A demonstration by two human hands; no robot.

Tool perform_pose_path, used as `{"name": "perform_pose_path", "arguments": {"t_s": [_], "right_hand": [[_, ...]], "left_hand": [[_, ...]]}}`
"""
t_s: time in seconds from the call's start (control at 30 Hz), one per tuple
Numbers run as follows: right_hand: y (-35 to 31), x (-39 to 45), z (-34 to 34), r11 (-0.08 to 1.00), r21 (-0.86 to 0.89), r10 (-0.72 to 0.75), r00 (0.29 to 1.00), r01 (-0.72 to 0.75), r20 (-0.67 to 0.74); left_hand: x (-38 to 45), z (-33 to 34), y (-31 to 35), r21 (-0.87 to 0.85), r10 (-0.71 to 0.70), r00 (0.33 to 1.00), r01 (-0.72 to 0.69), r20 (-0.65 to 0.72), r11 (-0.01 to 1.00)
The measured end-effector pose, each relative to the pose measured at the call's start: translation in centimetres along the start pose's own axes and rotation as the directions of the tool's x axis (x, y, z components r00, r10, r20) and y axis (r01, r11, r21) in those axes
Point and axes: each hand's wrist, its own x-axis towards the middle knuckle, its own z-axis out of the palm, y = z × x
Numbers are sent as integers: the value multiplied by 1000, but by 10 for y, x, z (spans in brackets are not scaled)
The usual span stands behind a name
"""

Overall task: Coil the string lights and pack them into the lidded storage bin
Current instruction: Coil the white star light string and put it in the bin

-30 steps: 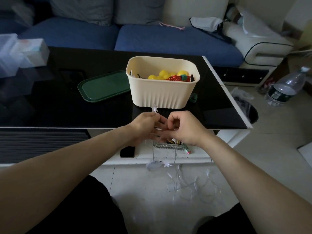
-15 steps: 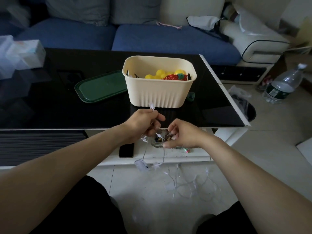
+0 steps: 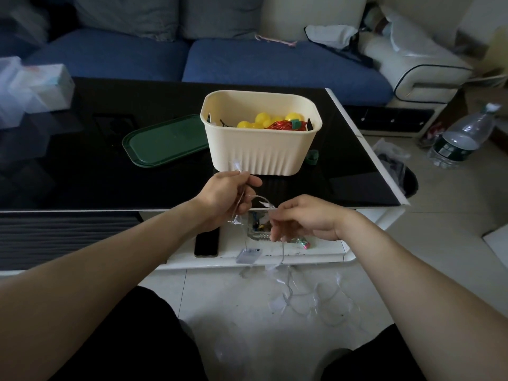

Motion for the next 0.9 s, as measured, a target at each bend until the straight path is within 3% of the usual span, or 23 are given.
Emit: {"name": "perform_pose_path", "arguments": {"t_s": [0.1,0.2,0.4,0.6,0.77,0.9], "right_hand": [[-5,-4,-7,972,212,-73,986,104,-149],[-9,-5,-14,876,422,-136,960,231,-245],[-14,-8,-9,852,355,-238,888,385,-393],[-24,-14,-11,681,579,-231,882,448,-411],[-16,-12,-8,863,283,-266,852,419,-451],[-11,-10,-4,907,95,-323,822,410,-470]], "left_hand": [[3,-4,-3,31,8,999,-7,-51,999],[7,-7,-3,-28,45,994,-48,-96,998],[5,-6,-5,-1,130,991,-130,-26,992],[10,-9,-6,3,141,985,-142,-103,990],[8,-7,-5,36,144,985,-141,-100,989],[5,1,-2,31,128,991,-127,-41,991]]}}
